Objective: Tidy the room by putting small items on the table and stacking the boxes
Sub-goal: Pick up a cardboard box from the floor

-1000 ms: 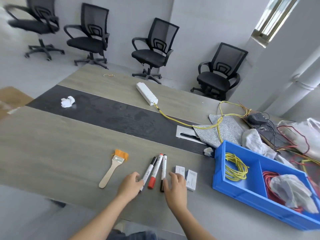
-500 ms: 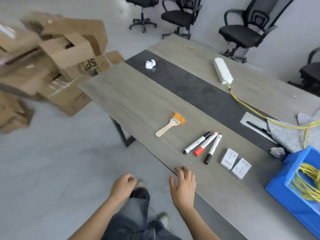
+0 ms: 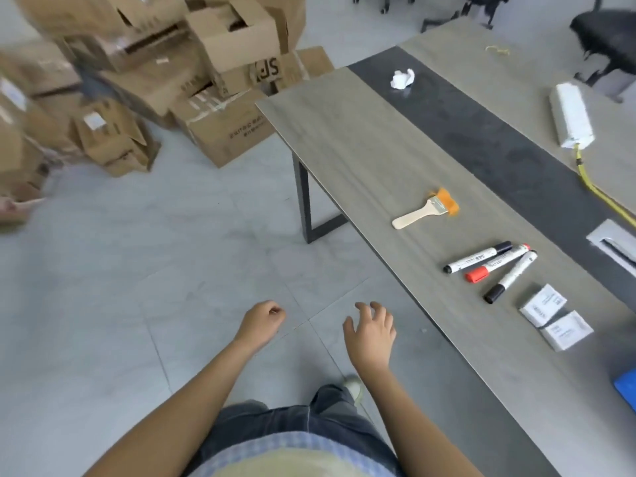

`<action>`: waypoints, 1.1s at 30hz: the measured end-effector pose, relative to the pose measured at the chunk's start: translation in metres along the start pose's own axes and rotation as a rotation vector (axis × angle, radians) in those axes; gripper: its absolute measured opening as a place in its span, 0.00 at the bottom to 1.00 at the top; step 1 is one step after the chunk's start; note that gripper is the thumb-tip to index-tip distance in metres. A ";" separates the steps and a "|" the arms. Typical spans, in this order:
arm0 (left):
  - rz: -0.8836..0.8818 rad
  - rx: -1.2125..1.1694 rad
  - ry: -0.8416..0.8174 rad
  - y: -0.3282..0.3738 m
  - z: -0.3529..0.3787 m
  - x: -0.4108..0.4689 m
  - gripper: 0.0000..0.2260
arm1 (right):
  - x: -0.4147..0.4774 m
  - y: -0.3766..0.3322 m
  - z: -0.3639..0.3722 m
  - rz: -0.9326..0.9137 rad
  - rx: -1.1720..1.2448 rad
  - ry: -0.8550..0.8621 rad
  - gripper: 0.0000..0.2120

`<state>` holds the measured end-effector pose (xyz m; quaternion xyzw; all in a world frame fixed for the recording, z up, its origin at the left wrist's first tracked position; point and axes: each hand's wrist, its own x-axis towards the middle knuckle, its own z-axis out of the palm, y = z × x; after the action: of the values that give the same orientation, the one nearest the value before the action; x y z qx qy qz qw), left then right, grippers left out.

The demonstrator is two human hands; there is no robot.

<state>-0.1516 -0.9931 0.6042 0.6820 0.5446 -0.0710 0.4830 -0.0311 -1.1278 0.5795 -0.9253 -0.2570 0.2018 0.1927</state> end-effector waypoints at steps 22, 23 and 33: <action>-0.252 -0.691 0.551 -0.282 -0.242 -0.081 0.07 | -0.119 -0.275 0.158 -0.573 -0.262 -0.338 0.21; -0.266 -0.717 0.563 -0.289 -0.246 -0.081 0.07 | -0.120 -0.285 0.162 -0.602 -0.279 -0.335 0.21; -0.325 -0.838 0.766 -0.327 -0.330 -0.057 0.08 | -0.085 -0.421 0.223 -0.836 -0.285 -0.412 0.20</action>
<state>-0.5814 -0.8086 0.6222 0.3180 0.7593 0.3285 0.4631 -0.3711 -0.7846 0.6079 -0.7006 -0.6647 0.2488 0.0738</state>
